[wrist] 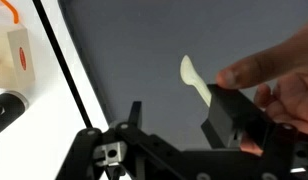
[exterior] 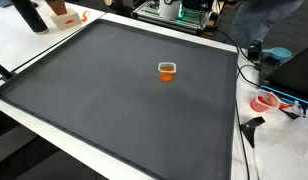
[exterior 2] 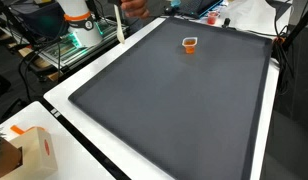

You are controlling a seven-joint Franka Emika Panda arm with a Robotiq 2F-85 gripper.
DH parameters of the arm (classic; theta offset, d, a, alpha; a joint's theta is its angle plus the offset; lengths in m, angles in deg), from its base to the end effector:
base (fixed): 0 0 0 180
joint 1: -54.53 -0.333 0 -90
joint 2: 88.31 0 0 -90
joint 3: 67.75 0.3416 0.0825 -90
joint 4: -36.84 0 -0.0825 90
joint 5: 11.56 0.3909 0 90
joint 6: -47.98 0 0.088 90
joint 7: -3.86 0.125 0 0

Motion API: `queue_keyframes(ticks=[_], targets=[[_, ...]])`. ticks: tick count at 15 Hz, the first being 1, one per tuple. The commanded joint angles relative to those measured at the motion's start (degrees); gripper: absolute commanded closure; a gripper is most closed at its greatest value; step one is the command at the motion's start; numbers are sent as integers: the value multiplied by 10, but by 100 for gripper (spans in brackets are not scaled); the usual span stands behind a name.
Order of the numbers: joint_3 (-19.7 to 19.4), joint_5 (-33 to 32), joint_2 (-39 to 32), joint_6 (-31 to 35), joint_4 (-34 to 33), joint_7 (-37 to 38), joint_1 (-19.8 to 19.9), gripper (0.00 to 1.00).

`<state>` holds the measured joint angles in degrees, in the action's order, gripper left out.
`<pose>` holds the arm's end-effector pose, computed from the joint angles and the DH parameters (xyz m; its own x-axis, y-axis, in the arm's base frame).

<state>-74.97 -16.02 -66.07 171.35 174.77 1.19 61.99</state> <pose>0.4235 -0.1181 0.4717 0.9784 -0.1609 0.1301 -0.1660 -0.9857 0.0286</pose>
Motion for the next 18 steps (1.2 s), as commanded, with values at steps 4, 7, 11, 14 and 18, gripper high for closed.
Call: queue_keyframes(ticks=[4,7,11,14,18], targets=[[-2,1,0,5,2,-6,0,0],[-2,1,-2,1,-1,-7,0,32],[-2,0,-3,0,-3,-10,-1,65],[-1,-1,-4,0,-5,-15,-2,88],[-1,-1,-3,3,-3,-20,-4,98]])
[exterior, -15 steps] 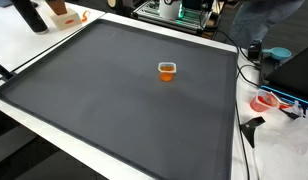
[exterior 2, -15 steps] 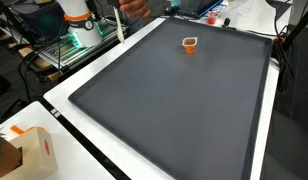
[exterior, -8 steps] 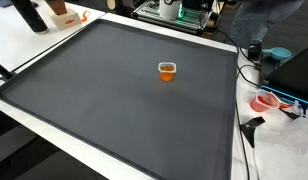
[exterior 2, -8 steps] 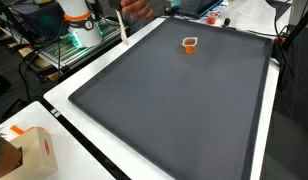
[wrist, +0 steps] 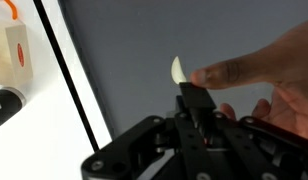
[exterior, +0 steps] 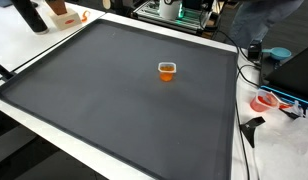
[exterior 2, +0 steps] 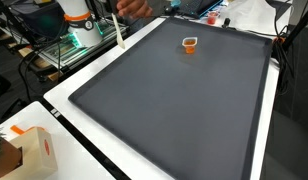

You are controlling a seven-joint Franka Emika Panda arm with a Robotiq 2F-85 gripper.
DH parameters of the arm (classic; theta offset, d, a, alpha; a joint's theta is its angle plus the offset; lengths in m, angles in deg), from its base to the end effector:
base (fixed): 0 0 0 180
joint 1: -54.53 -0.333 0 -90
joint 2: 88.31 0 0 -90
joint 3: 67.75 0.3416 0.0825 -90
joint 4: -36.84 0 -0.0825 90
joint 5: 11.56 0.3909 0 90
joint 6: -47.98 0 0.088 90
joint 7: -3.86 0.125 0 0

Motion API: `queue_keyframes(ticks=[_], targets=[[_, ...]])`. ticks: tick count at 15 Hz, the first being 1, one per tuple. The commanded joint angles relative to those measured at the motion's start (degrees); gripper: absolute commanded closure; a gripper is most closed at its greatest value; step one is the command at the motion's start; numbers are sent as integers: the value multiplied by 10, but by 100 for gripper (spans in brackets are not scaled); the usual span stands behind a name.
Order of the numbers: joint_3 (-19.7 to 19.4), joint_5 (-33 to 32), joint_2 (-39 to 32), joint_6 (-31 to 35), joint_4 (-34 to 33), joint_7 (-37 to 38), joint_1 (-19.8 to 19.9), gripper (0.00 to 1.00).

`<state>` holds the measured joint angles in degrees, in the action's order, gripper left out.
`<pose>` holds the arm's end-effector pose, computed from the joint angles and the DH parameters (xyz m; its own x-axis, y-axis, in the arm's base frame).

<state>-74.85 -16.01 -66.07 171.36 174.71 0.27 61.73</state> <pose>0.4245 -0.1153 0.4723 0.9816 -0.1387 0.1308 -0.1440 -0.9891 0.0314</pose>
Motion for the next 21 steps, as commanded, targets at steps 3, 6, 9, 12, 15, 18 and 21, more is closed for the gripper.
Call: queue_keyframes(ticks=[3,6,9,12,15,18,21], targets=[[0,0,0,-1,-1,-2,0,87],[0,0,0,-1,-1,-2,0,87],[0,0,0,-1,-1,-2,0,87],[0,0,0,-1,-1,-2,0,87],[0,0,0,-1,-1,-2,0,87],[0,0,0,-1,-1,-2,0,87],[0,0,0,-1,-1,-2,0,87]])
